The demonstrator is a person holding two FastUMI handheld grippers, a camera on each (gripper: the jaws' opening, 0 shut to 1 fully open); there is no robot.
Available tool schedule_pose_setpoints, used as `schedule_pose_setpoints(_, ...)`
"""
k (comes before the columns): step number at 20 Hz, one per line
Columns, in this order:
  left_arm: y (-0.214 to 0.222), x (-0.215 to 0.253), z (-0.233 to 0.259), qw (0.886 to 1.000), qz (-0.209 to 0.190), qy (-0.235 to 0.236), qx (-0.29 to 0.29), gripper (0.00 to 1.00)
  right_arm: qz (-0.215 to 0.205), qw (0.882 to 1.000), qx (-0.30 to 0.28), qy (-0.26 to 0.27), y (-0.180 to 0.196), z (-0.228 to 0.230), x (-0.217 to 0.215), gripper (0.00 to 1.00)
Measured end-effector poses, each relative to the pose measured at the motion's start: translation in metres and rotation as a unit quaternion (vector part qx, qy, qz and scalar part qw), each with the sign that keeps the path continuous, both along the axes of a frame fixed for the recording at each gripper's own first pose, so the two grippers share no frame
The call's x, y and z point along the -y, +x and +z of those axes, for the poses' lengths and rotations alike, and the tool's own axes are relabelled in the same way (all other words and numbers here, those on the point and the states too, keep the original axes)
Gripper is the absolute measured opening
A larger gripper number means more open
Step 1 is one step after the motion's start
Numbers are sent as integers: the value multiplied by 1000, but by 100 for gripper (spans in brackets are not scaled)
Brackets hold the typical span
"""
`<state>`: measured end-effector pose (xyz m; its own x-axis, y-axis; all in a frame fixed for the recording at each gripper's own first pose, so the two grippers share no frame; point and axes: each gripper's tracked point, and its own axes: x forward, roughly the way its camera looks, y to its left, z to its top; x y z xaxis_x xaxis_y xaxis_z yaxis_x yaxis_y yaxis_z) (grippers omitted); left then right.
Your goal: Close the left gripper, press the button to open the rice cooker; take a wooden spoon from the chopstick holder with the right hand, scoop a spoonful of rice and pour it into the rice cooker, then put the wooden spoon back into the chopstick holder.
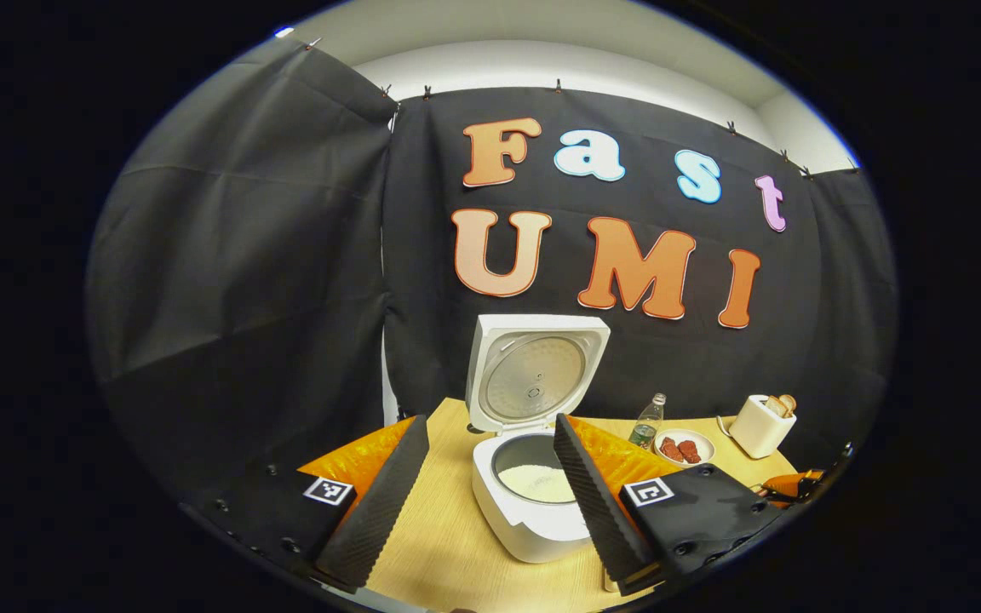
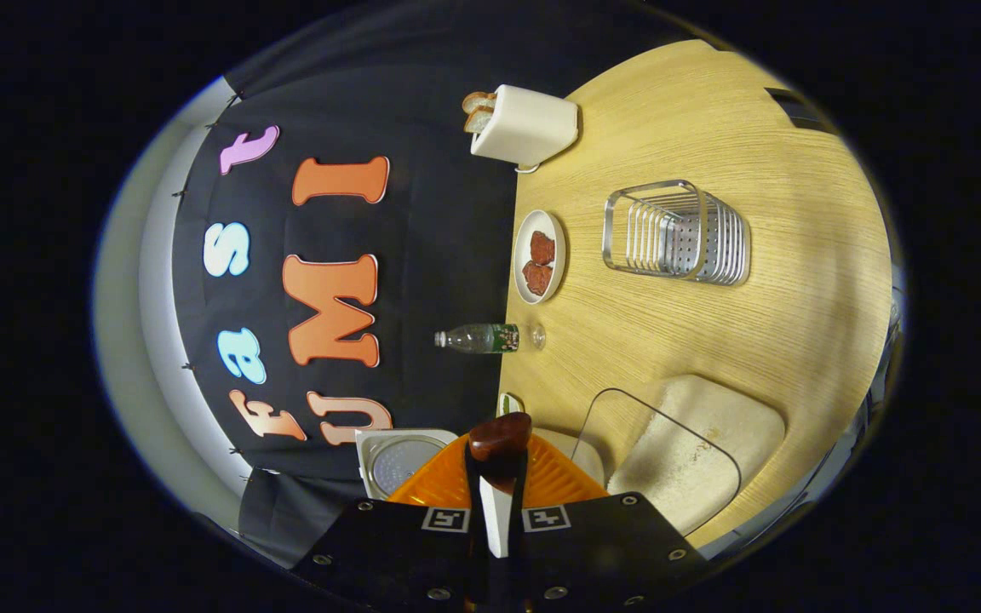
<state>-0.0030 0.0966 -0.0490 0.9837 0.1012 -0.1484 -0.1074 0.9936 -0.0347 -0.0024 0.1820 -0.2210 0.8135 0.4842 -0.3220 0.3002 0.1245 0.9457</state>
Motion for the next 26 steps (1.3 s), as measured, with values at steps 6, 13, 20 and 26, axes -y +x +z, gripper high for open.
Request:
schedule_pose_setpoints(6,-1,-5,1,1000,4,-6,3,100,1,999,15,31,17,46,-6,8)
schedule_pose_setpoints(13,1,-8,-3,1000,5,-7,0,100,17,997,46,54,49,93,-43,8)
schedule_pose_setpoints(20,10,-16,-6,1000,11,-6,0,100,50,994,80,50,75,133,-99,8)
schedule_pose_setpoints(26,12,-24,-13,1000,17,-13,-6,100,62,993,100,25,101,149,-136,8)
